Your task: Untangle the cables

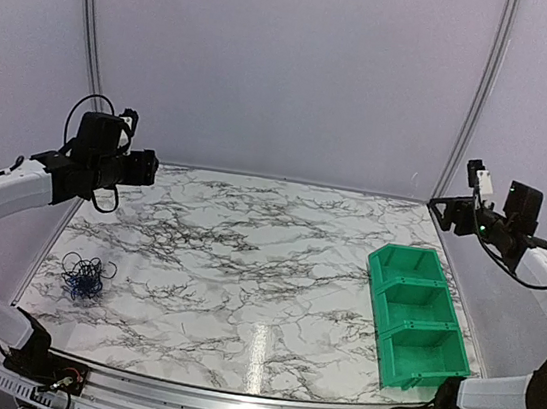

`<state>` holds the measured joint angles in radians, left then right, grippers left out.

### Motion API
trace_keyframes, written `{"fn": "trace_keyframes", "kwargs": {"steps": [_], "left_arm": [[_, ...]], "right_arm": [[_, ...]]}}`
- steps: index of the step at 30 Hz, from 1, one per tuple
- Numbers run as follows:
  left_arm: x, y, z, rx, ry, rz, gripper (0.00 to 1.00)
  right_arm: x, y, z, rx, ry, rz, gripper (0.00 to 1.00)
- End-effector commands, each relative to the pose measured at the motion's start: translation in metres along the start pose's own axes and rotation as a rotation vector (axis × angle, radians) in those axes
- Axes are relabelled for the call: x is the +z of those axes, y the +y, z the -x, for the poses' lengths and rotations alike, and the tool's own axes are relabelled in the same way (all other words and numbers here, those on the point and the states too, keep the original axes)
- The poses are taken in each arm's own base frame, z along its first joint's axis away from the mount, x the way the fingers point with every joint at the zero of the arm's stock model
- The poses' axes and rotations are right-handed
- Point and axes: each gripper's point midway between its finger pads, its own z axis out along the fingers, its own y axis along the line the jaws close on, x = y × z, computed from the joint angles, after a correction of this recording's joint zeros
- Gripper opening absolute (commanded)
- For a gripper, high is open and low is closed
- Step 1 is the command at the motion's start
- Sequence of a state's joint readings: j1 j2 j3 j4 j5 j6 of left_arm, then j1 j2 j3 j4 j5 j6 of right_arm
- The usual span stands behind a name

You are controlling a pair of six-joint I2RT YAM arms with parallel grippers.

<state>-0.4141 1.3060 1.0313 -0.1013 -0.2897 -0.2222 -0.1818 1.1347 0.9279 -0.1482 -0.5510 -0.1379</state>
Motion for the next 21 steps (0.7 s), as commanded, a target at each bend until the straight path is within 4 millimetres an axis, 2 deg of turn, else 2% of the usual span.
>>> {"fn": "trace_keyframes", "kwargs": {"steps": [1, 3, 8, 14, 21], "left_arm": [[-0.018, 0.017, -0.015, -0.061, 0.061, 0.017, 0.83], [-0.027, 0.029, -0.021, -0.064, 0.067, 0.095, 0.84], [-0.042, 0.039, -0.043, -0.087, 0.117, 0.197, 0.84], [-0.051, 0.056, -0.072, -0.108, 0.168, 0.329, 0.84], [-0.057, 0.081, -0.114, -0.175, 0.223, 0.476, 0.86]], "right_arm": [[0.014, -0.001, 0.003, -0.017, -0.029, -0.035, 0.92], [0.019, 0.002, -0.001, -0.037, -0.032, -0.032, 0.95], [0.028, 0.020, -0.014, -0.129, -0.021, 0.048, 0.98], [0.031, 0.044, -0.025, -0.189, -0.015, 0.175, 0.98], [0.032, 0.060, -0.030, -0.250, -0.021, 0.273, 0.95]]}}
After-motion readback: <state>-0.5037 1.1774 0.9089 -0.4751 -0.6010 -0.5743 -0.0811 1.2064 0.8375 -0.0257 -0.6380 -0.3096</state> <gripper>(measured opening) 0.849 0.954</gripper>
